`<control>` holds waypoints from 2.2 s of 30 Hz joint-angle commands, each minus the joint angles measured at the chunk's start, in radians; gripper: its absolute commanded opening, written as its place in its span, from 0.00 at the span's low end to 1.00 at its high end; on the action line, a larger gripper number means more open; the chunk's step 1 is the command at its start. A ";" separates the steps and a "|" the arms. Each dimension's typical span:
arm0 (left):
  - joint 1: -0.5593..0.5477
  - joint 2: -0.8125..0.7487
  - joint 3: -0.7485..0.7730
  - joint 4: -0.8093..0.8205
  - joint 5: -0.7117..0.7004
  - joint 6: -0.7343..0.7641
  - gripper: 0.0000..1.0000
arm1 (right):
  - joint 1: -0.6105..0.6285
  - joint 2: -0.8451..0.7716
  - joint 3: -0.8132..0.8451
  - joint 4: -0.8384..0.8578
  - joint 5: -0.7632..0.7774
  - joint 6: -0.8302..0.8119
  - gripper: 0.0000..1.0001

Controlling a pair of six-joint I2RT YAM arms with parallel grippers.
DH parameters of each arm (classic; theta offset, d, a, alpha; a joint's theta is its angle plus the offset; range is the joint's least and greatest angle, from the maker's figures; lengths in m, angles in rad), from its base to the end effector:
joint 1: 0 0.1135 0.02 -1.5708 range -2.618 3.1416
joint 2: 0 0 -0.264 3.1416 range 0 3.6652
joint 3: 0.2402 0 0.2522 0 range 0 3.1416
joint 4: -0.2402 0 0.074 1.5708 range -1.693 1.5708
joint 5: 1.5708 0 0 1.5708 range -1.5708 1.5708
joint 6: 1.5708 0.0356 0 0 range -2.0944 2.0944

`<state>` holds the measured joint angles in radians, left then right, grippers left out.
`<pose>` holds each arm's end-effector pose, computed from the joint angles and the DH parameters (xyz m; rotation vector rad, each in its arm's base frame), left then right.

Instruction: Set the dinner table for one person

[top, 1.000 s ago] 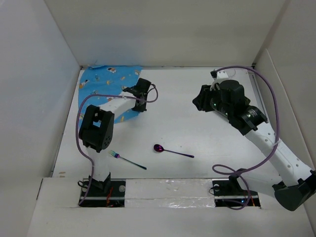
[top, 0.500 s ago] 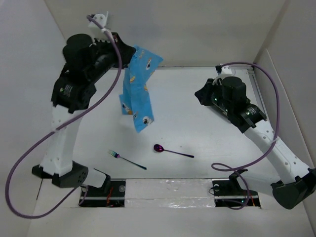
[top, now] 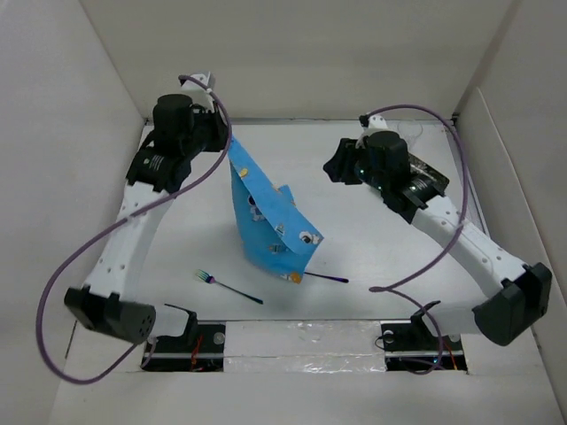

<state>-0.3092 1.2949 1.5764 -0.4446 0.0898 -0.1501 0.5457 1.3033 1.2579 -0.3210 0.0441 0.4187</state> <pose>0.2607 -0.0866 0.4754 0.2056 1.7391 -0.4147 0.2572 0.1543 0.3777 -0.0959 1.9816 0.5936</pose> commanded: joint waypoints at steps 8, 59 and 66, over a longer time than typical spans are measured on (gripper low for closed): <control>0.012 0.215 0.455 0.084 0.260 -0.111 0.00 | 0.043 0.221 -0.074 0.168 -0.151 0.032 0.53; 0.325 0.549 0.088 0.521 0.650 -0.204 0.00 | 0.192 0.326 -0.287 0.194 -0.161 -0.061 0.67; 0.325 0.547 0.076 0.509 0.654 -0.201 0.00 | 0.223 0.428 -0.190 0.214 -0.227 -0.110 0.68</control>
<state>0.0143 1.9102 1.6558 0.0193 0.7155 -0.3717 0.7609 1.7077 1.0016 -0.1570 -0.1772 0.3534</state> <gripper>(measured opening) 0.006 0.675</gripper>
